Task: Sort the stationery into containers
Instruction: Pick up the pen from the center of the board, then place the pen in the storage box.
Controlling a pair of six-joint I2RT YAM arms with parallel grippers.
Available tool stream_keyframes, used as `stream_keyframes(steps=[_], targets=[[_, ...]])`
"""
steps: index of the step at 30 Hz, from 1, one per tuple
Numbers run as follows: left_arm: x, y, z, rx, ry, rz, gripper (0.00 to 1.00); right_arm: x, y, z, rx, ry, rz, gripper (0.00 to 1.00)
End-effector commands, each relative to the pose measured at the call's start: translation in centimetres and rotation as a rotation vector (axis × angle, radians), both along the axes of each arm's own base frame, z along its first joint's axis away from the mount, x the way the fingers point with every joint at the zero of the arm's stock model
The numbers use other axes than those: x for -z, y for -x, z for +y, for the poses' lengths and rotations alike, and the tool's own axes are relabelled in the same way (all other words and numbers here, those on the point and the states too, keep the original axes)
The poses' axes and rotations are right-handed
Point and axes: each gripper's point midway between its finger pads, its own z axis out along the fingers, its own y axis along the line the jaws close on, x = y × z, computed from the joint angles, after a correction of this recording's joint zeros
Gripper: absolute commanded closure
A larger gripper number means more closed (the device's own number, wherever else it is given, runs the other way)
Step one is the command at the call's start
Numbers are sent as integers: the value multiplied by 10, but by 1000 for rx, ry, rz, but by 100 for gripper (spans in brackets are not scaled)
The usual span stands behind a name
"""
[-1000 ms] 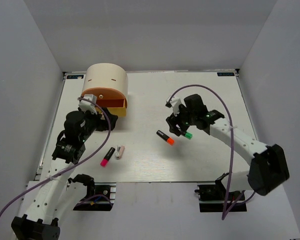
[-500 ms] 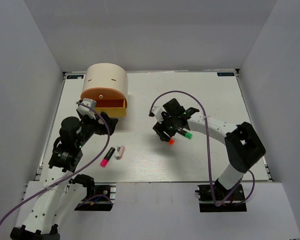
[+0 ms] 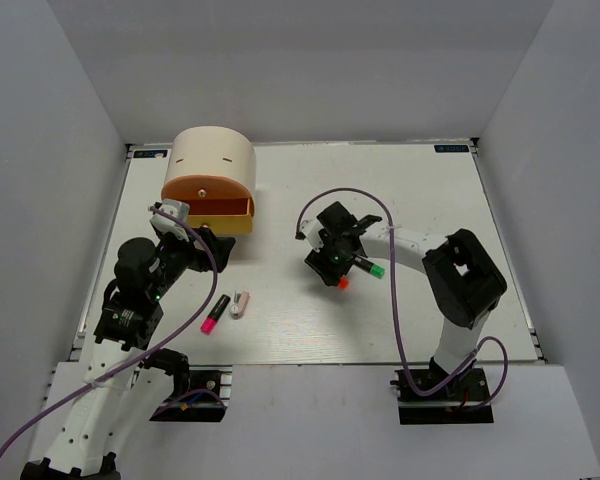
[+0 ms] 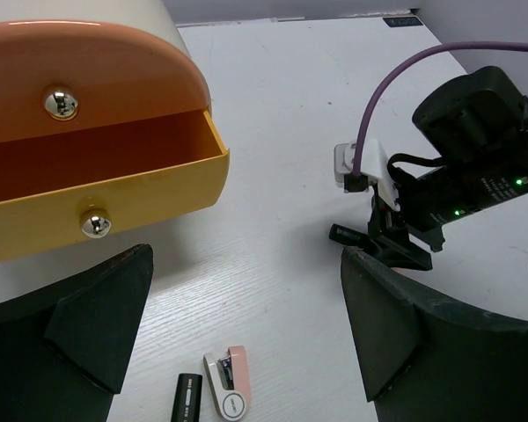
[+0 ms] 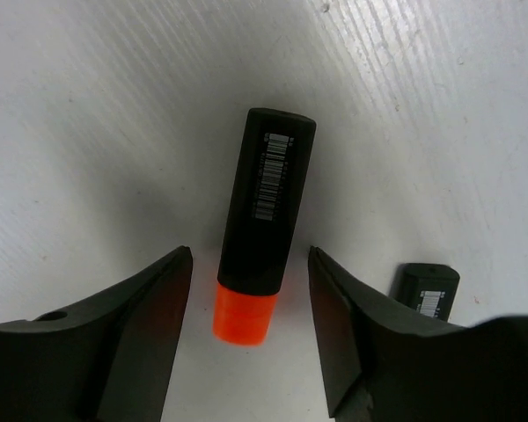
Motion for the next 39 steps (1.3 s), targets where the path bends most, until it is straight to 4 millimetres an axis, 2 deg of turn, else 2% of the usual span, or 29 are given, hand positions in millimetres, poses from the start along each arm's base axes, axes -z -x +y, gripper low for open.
stream_keyframes(steps=[1, 2, 4, 5, 7, 9, 11, 12, 13, 15, 16, 17, 19, 20, 22, 23, 26, 27, 29, 30, 31, 33, 35, 37, 39], targets=[[1, 2, -2, 20, -7, -1, 3, -1, -8, 3, 11, 17, -11, 39], [1, 2, -2, 20, -7, -1, 3, 0, -7, 2, 12, 18, -8, 48], [1, 2, -2, 20, -7, -1, 3, 0, -4, 2, 4, 9, 10, 56], [1, 2, -2, 20, -7, -1, 3, 1, -2, 2, 0, 11, 16, 64], [-1, 4, -2, 20, -5, -10, 3, 0, 3, 2, -11, 6, 35, 72], [-3, 5, -2, 20, -3, -19, 3, -4, 6, 2, -25, 11, 39, 84], [-6, 6, 0, 9, -1, -31, 3, -21, 6, 12, -77, -18, 7, 94], [-6, 6, 1, 9, -1, -31, 3, -34, 8, 17, -99, -49, -7, 96], [-8, 7, 2, 0, 0, -40, 5, -44, 9, 26, -131, -76, -26, 96], [-11, 8, 4, -9, 2, -53, 5, -77, 9, 46, -215, -146, -104, 98], [-12, 9, 5, -9, 5, -64, 5, -102, 7, 56, -248, -191, -158, 98], [-12, 8, 6, -20, 4, -65, 5, -117, 8, 69, -290, -221, -193, 98], [-14, 9, 8, -31, 5, -74, 6, -140, 6, 82, -331, -276, -250, 99], [-14, 8, 10, -41, 3, -74, 7, -161, 0, 92, -347, -311, -295, 99], [-20, 10, 15, -66, 16, -93, 7, -178, -1, 106, -397, -348, -359, 99], [-22, 11, 18, -79, 17, -104, 7, -194, -3, 116, -420, -378, -395, 99], [-33, 18, 22, -92, 29, -148, 7, -211, -3, 136, -497, -414, -441, 98], [-30, 18, 24, -106, 28, -148, 7, -222, -4, 142, -522, -430, -463, 98], [-37, 21, 27, -115, 36, -176, 7, -224, -8, 156, -555, -434, -476, 98], [-41, 24, 29, -126, 41, -195, 7, -243, -11, 164, -576, -460, -523, 98], [-43, 25, 30, -126, 44, -204, 7, -238, -15, 172, -589, -460, -535, 98], [-46, 27, 32, -137, 50, -223, 7, -249, -17, 181, -608, -481, -569, 98], [-53, 32, 33, -137, 60, -254, 7, -250, -23, 193, -637, -496, -615, 98], [-51, 32, 35, -146, 60, -254, 7, -256, -23, 205, -665, -514, -651, 100], [-51, 32, 35, -146, 60, -254, 7, -255, -33, 216, -662, -515, -679, 100]])
